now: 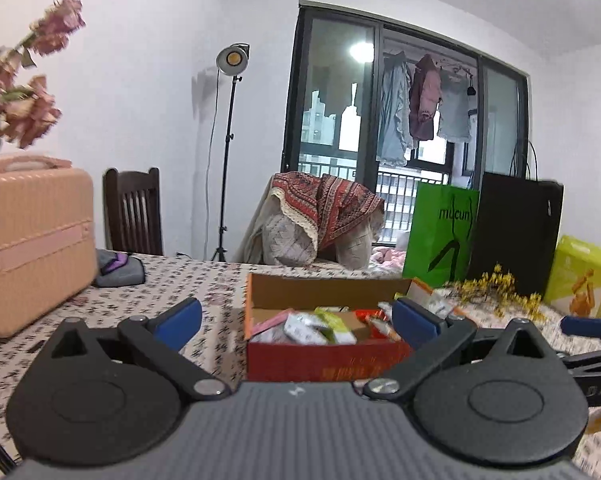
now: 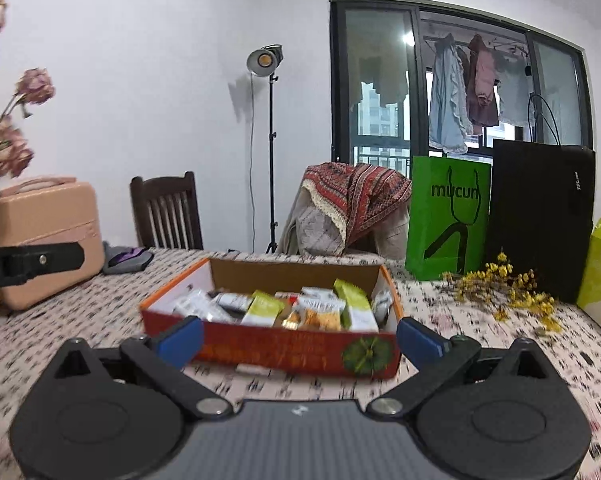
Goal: Organize snacks
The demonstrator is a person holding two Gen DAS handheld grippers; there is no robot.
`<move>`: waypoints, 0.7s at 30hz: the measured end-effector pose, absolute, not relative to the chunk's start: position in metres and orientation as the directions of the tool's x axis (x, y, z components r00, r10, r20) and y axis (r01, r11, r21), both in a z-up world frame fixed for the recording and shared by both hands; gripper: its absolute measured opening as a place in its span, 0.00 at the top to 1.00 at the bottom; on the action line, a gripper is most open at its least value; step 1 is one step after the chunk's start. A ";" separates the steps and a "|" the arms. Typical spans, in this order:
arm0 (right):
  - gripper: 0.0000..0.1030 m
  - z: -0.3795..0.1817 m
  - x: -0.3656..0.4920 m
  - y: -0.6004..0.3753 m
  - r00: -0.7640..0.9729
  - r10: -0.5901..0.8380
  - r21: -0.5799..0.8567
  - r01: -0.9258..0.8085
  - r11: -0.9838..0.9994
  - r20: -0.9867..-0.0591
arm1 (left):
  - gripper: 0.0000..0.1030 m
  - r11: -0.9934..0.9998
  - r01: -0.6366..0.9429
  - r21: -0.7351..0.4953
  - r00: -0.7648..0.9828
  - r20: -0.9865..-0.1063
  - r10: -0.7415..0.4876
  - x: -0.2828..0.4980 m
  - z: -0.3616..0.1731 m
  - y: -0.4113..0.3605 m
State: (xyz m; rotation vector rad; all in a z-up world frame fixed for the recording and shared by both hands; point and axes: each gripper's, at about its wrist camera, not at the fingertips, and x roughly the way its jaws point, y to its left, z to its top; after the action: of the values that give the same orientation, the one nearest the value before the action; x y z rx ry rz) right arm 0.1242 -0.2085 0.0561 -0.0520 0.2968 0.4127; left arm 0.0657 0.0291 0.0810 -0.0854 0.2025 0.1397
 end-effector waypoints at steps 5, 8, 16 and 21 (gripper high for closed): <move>0.00 0.040 0.094 -0.220 0.864 0.390 0.036 -0.400 0.916 -0.320 | 0.00 0.992 -0.116 -0.051 0.967 -0.235 0.101 0.037 0.062 0.023; 0.00 0.027 0.082 -0.228 0.857 0.380 0.062 -0.383 0.922 -0.348 | 0.00 0.993 -0.109 -0.055 0.961 -0.261 0.091 0.024 0.048 0.023; 0.00 0.009 0.070 -0.241 0.842 0.368 0.084 -0.365 0.927 -0.395 | 0.00 0.992 -0.097 -0.076 0.950 -0.303 0.070 0.010 0.030 0.029; 0.00 0.004 0.071 -0.242 0.835 0.366 0.088 -0.363 0.928 -0.410 | 0.00 0.993 -0.099 -0.071 0.944 -0.321 0.072 0.012 0.024 0.030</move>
State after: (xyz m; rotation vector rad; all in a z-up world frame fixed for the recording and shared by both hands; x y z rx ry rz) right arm 0.0710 -0.2420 0.0039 0.0068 0.4356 0.3858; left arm 0.0121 0.0296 0.0240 -0.0863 0.3234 0.0872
